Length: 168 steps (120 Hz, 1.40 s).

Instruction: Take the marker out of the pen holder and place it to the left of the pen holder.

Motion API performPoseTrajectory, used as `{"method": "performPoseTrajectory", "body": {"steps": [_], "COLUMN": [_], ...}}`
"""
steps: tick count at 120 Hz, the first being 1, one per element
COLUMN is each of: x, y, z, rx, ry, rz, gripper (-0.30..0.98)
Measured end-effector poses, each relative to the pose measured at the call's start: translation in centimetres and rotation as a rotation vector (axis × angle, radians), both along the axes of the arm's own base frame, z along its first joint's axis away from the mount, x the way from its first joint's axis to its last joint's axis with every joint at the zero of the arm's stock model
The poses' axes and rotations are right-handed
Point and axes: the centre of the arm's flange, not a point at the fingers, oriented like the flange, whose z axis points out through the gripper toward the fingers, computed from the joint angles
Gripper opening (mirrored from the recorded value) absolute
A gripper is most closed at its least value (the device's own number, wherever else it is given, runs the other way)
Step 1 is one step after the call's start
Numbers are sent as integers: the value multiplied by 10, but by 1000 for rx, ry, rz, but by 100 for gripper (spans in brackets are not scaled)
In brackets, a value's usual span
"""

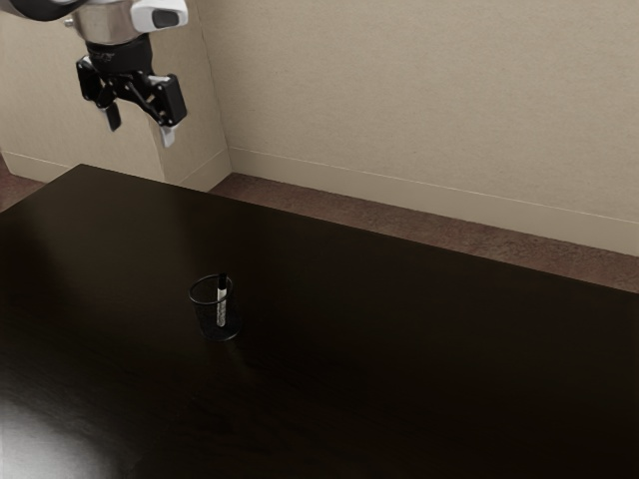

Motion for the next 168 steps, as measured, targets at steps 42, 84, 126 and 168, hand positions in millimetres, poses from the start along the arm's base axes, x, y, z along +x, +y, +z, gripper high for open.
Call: {"method": "performPoseTrajectory", "body": {"steps": [42, 84, 126, 168], "x": [1, 35, 73, 100], "y": [-14, -32, 0, 18], "z": [-82, -251, -301, -332], "rx": [29, -20, -46, -71], "ry": [91, 88, 14, 16], "rz": [58, 73, 136, 151], "gripper": [69, 69, 69, 69]}}
